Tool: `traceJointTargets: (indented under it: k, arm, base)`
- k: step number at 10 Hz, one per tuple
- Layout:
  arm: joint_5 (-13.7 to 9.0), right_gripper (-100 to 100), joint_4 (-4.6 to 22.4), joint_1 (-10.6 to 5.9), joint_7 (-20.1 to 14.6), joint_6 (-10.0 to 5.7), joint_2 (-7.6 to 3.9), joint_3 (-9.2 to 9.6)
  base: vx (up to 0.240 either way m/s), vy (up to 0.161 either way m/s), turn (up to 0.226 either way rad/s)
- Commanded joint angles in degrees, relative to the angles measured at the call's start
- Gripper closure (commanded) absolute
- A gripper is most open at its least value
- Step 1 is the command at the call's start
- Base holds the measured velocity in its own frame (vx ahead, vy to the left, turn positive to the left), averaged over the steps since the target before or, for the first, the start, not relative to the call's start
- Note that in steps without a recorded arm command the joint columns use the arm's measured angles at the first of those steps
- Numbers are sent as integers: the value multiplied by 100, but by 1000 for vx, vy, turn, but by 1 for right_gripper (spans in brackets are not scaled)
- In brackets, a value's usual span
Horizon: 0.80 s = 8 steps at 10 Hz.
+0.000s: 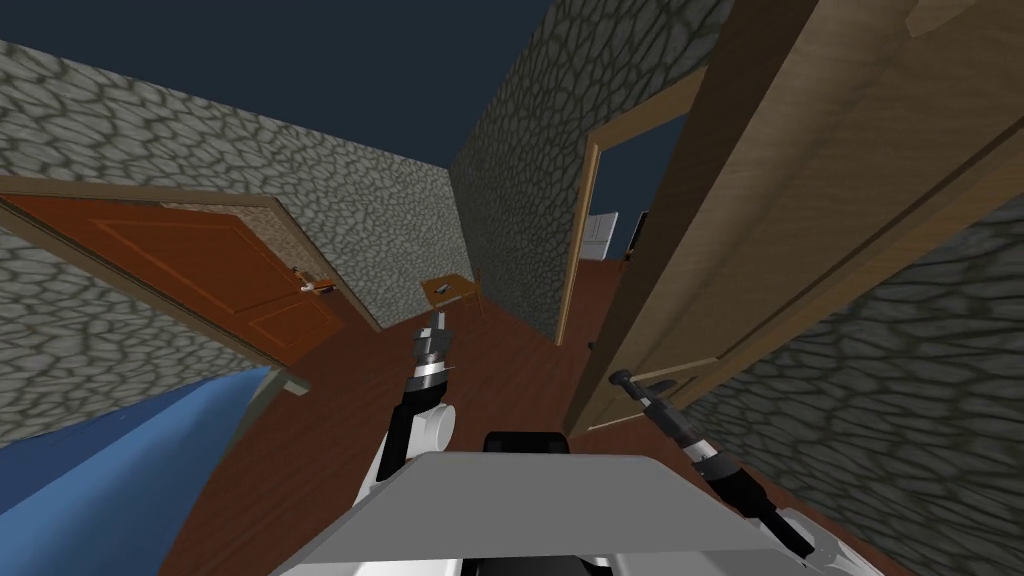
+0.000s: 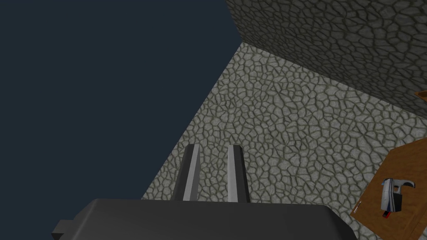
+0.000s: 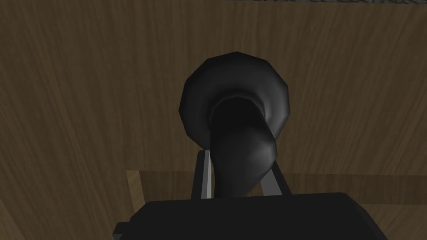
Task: Pull the door open
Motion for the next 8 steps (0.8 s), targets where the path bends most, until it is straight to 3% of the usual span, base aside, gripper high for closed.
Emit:
traceJointTargets:
  k: [1,4,5,8]
  arm:
    - [-27,100,48,3,3,-53,-51,-25]
    - [-38,100,112,8,2,-127,-65,-20]
    - [-21,100,1,39,-5,-58,-31,3]
    - [-12,100,74,-27,-12,-68,-30,15]
  base:
    - [-170,-94,171]
    - [-171,-63,112]
    - [-85,-19,45]
    - [-155,-69,131]
